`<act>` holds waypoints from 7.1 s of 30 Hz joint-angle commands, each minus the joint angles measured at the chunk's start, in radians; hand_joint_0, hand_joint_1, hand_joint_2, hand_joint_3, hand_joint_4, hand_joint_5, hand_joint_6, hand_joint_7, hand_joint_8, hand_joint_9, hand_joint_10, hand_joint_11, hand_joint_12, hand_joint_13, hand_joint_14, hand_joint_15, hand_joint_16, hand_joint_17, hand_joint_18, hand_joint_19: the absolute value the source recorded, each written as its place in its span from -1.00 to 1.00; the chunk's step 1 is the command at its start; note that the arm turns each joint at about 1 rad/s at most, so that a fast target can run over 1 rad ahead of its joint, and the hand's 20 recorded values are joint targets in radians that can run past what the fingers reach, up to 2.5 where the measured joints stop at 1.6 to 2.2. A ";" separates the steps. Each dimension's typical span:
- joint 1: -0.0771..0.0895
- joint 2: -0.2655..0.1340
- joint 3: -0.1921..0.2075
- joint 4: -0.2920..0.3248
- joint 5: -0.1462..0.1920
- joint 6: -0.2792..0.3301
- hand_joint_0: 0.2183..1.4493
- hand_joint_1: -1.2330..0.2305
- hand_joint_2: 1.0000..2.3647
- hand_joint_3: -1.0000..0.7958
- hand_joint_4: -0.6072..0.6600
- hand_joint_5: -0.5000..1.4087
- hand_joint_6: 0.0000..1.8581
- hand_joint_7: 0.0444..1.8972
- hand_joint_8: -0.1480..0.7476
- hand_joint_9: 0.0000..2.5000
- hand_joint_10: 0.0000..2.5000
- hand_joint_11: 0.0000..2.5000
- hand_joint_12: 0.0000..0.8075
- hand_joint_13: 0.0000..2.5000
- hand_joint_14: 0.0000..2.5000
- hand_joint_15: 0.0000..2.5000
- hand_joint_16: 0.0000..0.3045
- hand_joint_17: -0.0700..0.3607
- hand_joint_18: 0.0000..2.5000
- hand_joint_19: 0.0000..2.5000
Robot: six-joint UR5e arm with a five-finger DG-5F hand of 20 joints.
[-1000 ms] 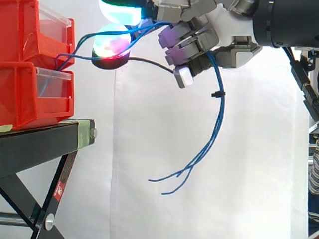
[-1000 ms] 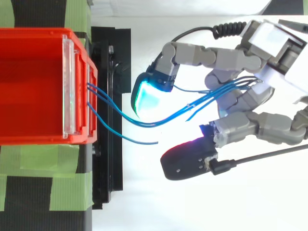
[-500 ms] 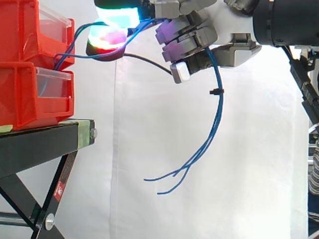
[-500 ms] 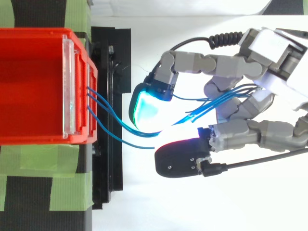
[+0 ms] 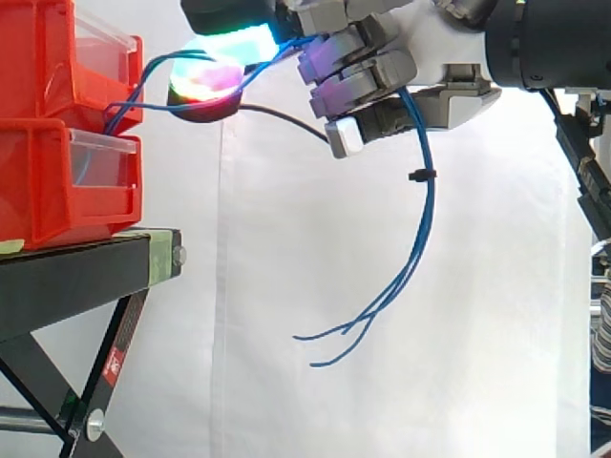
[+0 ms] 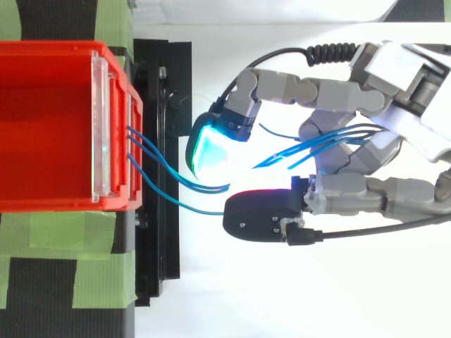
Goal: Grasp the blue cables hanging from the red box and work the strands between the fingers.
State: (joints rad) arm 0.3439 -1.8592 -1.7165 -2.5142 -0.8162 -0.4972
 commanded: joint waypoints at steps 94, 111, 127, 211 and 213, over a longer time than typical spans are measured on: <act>0.000 0.000 0.000 -0.018 -0.001 0.042 0.43 -0.40 -1.00 0.26 0.25 -0.13 -0.83 0.38 0.52 0.42 1.00 1.00 0.69 0.57 1.00 0.37 0.59 0.17 1.00 -0.52; -0.003 0.002 0.000 -0.018 -0.004 0.058 0.49 -0.40 -0.84 0.24 0.19 -0.13 -0.84 0.37 0.52 0.42 1.00 1.00 0.69 0.57 1.00 0.37 0.59 0.17 1.00 -0.52; -0.008 0.002 0.000 0.000 -0.118 0.223 0.78 -0.35 -1.00 0.42 0.06 0.11 -1.00 0.50 0.52 0.42 1.00 1.00 0.69 0.57 1.00 0.37 0.59 0.17 1.00 -0.52; -0.008 0.002 0.000 -0.045 -0.149 0.175 0.15 -0.47 -0.98 -0.59 0.20 -0.42 -0.57 0.30 0.52 0.42 1.00 1.00 0.69 0.57 1.00 0.37 0.59 0.17 1.00 -0.52; -0.006 0.002 0.000 -0.045 -0.149 0.175 0.16 -0.47 -0.98 -0.59 0.20 -0.43 -0.54 0.28 0.52 0.42 1.00 1.00 0.69 0.57 1.00 0.37 0.59 0.17 1.00 -0.52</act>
State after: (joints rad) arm 0.3364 -1.8589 -1.7165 -2.5582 -0.9648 -0.3204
